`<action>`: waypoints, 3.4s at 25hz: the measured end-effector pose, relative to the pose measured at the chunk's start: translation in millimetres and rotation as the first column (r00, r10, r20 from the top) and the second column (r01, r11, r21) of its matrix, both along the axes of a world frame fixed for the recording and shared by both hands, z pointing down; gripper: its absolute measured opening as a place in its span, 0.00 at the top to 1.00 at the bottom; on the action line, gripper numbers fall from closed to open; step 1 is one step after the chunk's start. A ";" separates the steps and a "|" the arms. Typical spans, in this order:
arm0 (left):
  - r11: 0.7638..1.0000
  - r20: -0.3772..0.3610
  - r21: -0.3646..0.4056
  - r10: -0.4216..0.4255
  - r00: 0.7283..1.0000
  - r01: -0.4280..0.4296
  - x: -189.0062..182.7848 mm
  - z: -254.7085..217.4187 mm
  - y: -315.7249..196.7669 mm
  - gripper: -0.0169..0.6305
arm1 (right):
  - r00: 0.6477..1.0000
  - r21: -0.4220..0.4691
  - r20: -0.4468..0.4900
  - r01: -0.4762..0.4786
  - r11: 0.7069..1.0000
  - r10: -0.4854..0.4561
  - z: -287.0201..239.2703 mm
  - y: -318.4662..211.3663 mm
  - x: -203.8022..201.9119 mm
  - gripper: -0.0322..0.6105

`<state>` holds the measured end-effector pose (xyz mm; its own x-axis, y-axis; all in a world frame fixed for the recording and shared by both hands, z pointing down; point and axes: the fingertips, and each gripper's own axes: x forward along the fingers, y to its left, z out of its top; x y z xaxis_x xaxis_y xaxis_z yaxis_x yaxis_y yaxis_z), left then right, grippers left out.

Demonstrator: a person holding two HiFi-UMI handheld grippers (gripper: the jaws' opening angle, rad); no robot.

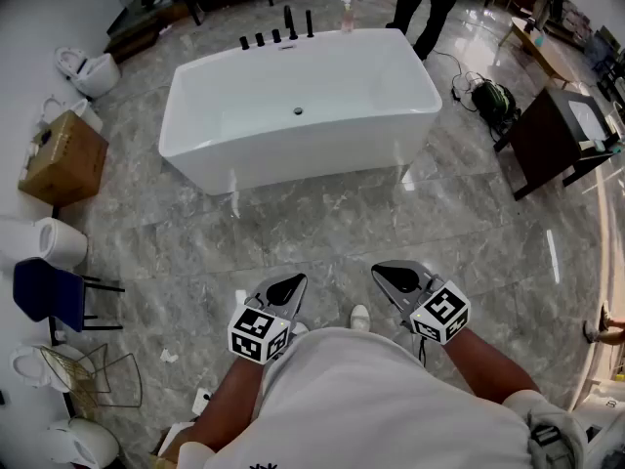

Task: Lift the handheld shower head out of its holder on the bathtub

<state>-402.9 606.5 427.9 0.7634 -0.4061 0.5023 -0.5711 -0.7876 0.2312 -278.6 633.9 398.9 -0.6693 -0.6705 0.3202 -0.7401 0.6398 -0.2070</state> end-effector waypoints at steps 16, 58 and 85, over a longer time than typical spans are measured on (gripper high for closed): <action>0.999 0.019 0.033 -0.027 0.999 0.026 62.3 -3.5 -16.4 0.79 | 0.998 0.009 0.013 0.059 0.998 -0.059 8.4 -1.7 53.5 0.93; 0.997 -0.040 0.074 -0.023 0.999 0.026 144.8 12.5 -410.5 0.55 | 0.990 -0.082 -0.105 -0.098 0.992 0.089 28.5 -318.4 121.3 0.93; 0.970 0.042 0.071 -0.238 0.970 0.234 381.1 25.6 -629.2 0.55 | 0.993 -0.161 -0.051 0.101 0.982 -0.111 61.3 -548.6 373.7 0.93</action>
